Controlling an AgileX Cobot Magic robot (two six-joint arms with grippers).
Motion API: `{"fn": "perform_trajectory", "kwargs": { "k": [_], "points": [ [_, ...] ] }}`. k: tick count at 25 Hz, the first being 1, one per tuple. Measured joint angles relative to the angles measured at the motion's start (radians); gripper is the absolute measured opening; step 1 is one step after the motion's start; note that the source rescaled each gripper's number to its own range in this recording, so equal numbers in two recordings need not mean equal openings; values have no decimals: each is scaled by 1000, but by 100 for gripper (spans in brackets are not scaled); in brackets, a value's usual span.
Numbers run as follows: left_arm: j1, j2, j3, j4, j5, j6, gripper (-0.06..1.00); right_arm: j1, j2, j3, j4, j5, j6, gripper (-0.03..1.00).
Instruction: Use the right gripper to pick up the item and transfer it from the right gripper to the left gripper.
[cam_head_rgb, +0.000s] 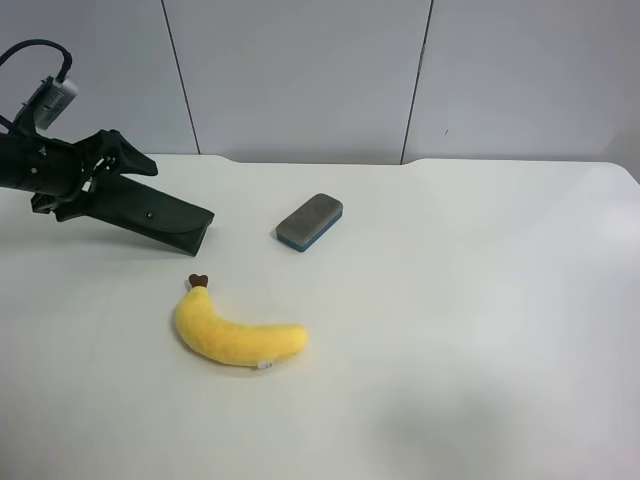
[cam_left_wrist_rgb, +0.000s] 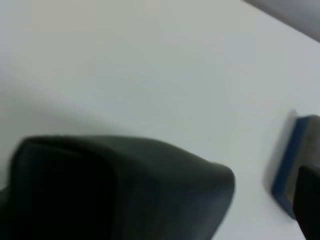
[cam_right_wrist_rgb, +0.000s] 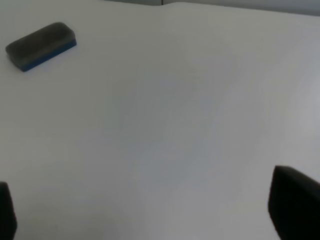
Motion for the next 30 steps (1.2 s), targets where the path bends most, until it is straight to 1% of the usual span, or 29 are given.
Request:
{"fn": "perform_trajectory", "kwargs": {
  "k": [3,5,9,11,14,17,19,22,23,27,30],
  "points": [
    [0,-51,0,39,-75,3,99,0,0,0,0,0,0,100],
    [0,-91,0,90,-114,3,99,0,0,0,0,0,0,100],
    [0,-196,0,212,-125,-16,99,0,0,0,0,0,0,100],
    [0,-263,-1,275,-116,-63,99,0,0,0,0,0,0,100],
    [0,-372,-1,392,-82,-197,99,0,0,0,0,0,0,100],
    [0,-490,-1,552,-2,-377,99,0,0,0,0,0,0,100],
    [0,-566,-1,660,87,-510,100,0,0,0,0,0,0,100],
    [0,-684,-1,821,248,-668,100,0,0,0,0,0,0,100],
    [0,-716,-1,872,305,-708,100,0,0,0,0,0,0,100],
    [0,-862,-1,1048,479,-803,100,0,0,0,0,0,0,100],
    [0,-980,2,1144,582,-860,100,0,0,0,0,0,0,100]
  ]
}}
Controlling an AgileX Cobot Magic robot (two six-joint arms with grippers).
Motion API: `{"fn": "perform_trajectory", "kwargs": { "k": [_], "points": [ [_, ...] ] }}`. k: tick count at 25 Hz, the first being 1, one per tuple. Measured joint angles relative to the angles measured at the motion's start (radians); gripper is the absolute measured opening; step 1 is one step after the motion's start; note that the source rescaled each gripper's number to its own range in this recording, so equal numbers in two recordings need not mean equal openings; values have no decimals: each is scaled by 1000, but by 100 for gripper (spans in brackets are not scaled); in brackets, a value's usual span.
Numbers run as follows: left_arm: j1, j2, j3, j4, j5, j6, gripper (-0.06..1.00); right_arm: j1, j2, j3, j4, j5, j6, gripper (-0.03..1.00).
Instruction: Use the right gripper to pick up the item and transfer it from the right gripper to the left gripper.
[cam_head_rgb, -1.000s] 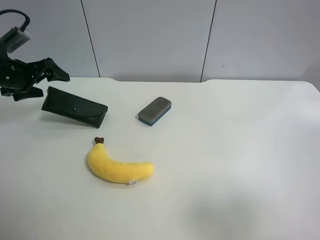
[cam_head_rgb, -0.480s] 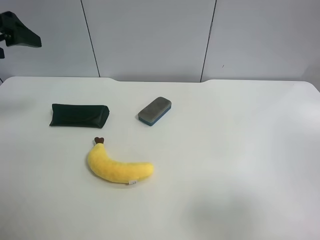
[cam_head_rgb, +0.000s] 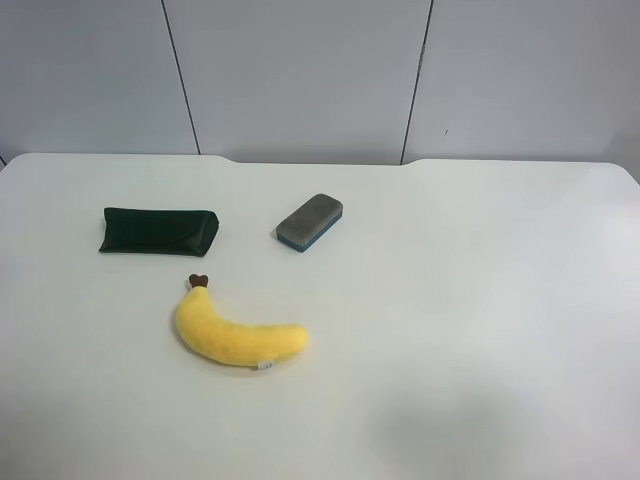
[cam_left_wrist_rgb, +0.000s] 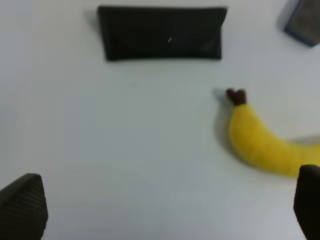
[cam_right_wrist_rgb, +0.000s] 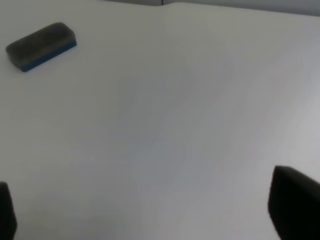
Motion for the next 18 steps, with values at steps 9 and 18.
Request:
{"fn": "perform_trajectory", "kwargs": {
  "k": [9,18],
  "points": [
    [-11,-426,220,88,69,-73,100,0,0,0,0,0,0,100],
    [-95,-697,388,146,71,-103,100,0,0,0,0,0,0,100]
  ]
}}
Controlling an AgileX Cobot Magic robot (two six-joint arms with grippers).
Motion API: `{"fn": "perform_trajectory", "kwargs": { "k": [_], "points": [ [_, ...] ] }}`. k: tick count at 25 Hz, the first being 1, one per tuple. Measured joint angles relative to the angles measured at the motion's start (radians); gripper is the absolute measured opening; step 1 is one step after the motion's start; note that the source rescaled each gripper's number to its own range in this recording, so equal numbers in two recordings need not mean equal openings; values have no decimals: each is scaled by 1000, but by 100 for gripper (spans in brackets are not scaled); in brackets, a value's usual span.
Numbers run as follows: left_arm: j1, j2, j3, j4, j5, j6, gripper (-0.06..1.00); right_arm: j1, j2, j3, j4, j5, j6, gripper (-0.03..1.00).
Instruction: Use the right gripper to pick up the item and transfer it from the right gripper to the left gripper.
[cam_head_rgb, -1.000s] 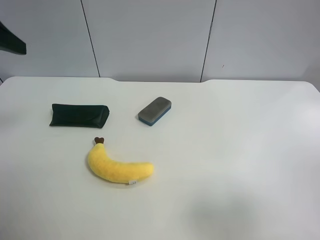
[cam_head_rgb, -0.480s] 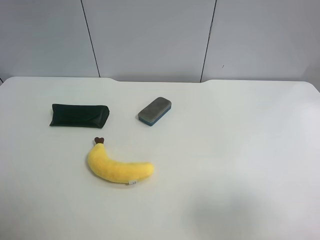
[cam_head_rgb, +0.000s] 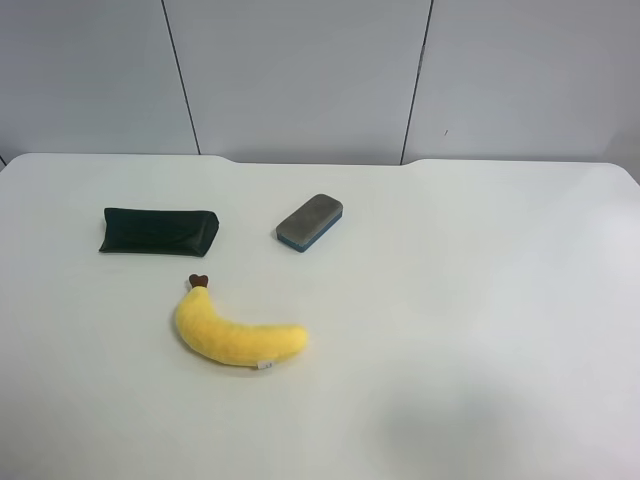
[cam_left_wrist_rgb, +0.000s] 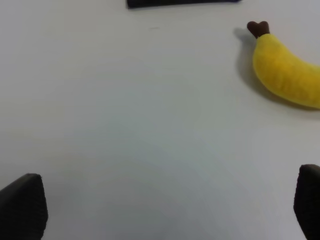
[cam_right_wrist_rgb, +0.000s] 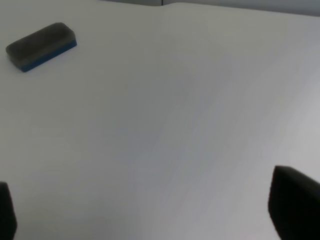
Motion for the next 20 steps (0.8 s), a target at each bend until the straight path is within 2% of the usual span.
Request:
{"fn": "perform_trajectory", "kwargs": {
  "k": [7,20],
  "points": [
    [0,-123,75,10,-79,-39,100,0,0,0,0,0,0,100],
    [0,-147,88,32,-98,-42,100,0,0,0,0,0,0,100]
  ]
}}
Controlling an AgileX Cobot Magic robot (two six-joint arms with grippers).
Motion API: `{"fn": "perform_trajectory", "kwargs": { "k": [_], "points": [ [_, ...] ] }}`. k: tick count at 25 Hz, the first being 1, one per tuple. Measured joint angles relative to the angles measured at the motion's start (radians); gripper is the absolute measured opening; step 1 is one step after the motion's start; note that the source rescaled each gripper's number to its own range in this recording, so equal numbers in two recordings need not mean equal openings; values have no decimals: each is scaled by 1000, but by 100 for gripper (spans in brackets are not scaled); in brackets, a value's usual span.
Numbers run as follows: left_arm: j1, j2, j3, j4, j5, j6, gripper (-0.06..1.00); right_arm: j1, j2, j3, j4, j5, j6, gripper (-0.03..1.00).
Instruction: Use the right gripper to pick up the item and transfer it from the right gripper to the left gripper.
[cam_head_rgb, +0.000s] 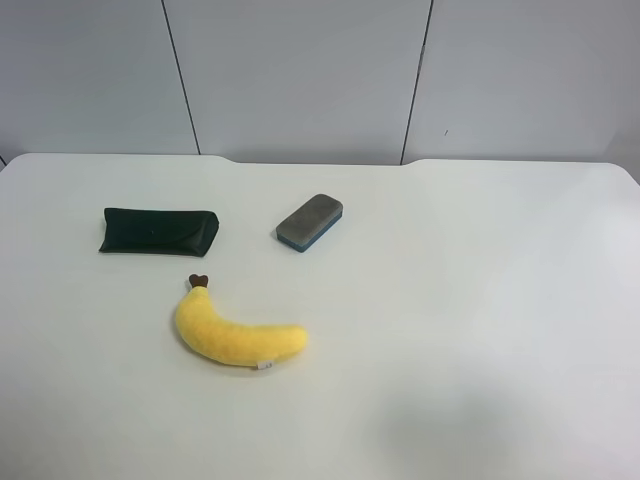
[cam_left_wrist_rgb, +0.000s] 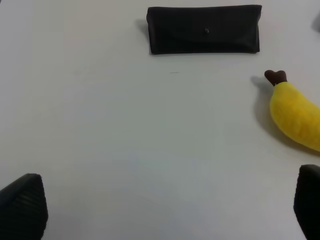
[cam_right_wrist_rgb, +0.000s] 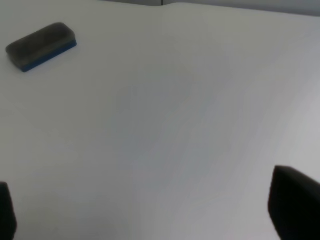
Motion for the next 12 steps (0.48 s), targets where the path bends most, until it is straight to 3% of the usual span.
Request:
{"fn": "perform_trajectory", "kwargs": {
  "k": [3,8,12],
  "points": [
    [0,0,0,0,0,0,100,-13,0,0,0,0,0,100],
    [0,0,0,0,-1,0,100,-124,0,0,0,0,0,100],
    [0,0,0,0,-1,0,100,-143,0,0,0,0,0,100]
  ]
}}
